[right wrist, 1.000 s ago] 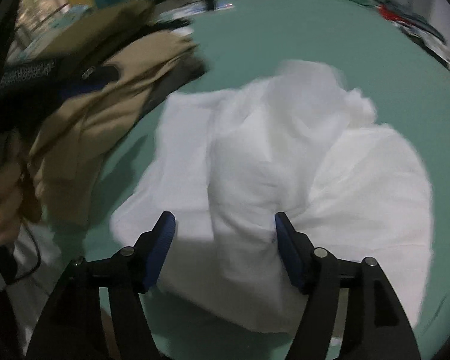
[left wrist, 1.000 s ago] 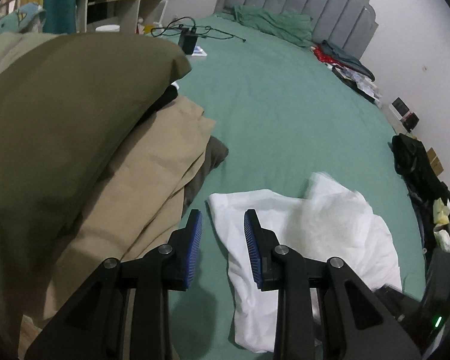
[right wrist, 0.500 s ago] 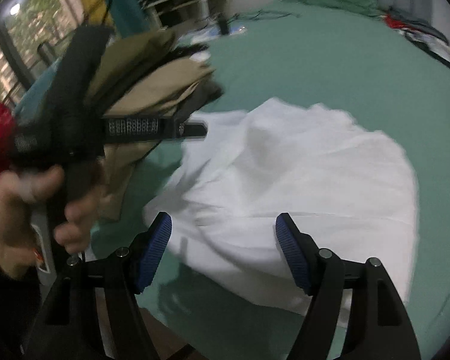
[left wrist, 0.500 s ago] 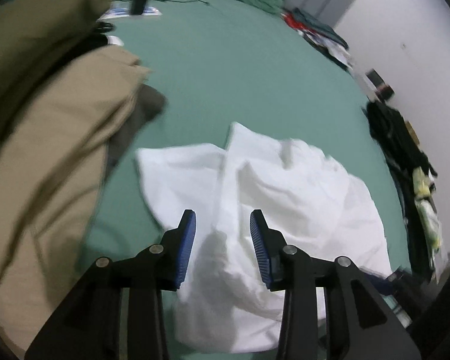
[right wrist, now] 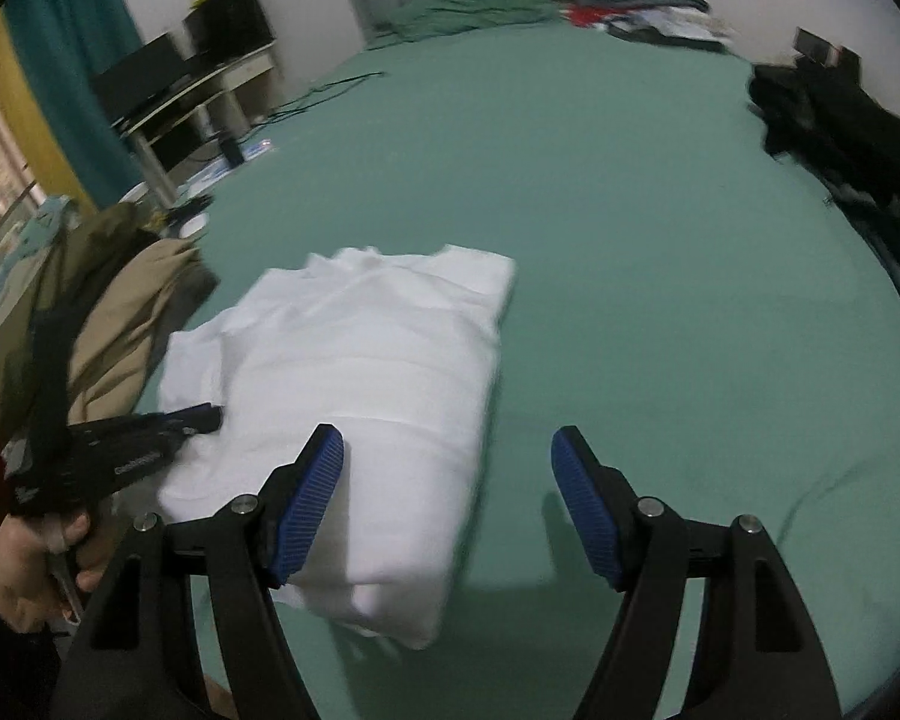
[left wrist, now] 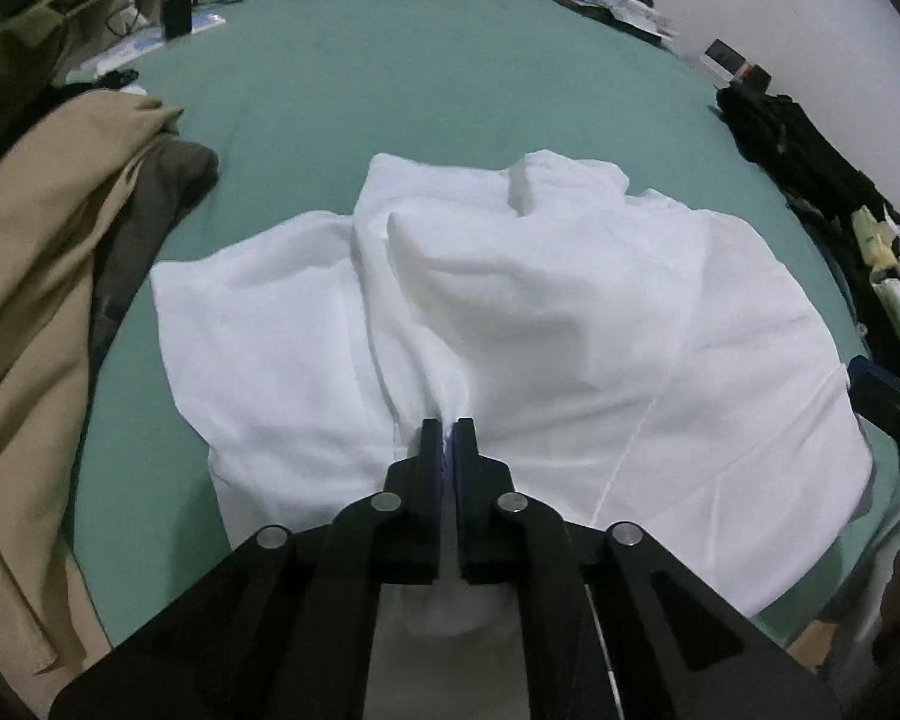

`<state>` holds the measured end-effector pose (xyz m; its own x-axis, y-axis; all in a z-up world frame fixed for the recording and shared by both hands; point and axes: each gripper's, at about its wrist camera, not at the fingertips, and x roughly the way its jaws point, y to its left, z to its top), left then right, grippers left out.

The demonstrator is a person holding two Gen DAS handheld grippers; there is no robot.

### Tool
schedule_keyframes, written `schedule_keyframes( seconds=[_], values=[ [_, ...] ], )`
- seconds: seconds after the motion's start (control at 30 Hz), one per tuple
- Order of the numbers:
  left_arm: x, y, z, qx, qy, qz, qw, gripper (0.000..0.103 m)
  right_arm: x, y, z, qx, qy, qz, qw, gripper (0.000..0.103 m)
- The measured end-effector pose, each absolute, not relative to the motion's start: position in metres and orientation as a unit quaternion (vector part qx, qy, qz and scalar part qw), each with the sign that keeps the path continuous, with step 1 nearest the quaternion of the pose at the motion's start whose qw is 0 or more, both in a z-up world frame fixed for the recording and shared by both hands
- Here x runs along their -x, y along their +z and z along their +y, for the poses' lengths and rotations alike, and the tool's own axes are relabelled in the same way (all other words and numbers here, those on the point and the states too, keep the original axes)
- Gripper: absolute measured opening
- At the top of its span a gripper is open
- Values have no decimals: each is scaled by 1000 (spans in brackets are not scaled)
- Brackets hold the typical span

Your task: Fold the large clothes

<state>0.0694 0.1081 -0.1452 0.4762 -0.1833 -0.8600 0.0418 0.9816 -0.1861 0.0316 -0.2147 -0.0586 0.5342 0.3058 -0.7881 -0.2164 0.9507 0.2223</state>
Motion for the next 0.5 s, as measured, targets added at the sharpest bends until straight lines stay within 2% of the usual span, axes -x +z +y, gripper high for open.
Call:
schedule_keyframes(
  seconds=[0.27, 0.5],
  values=[
    [-27, -91, 157, 141, -10, 438, 888, 3, -35, -67, -200, -29, 174, 447, 877, 72],
    [-20, -135, 184, 159, 27, 502, 850, 4, -37, -90, -143, 40, 199, 461, 864, 74]
  ],
)
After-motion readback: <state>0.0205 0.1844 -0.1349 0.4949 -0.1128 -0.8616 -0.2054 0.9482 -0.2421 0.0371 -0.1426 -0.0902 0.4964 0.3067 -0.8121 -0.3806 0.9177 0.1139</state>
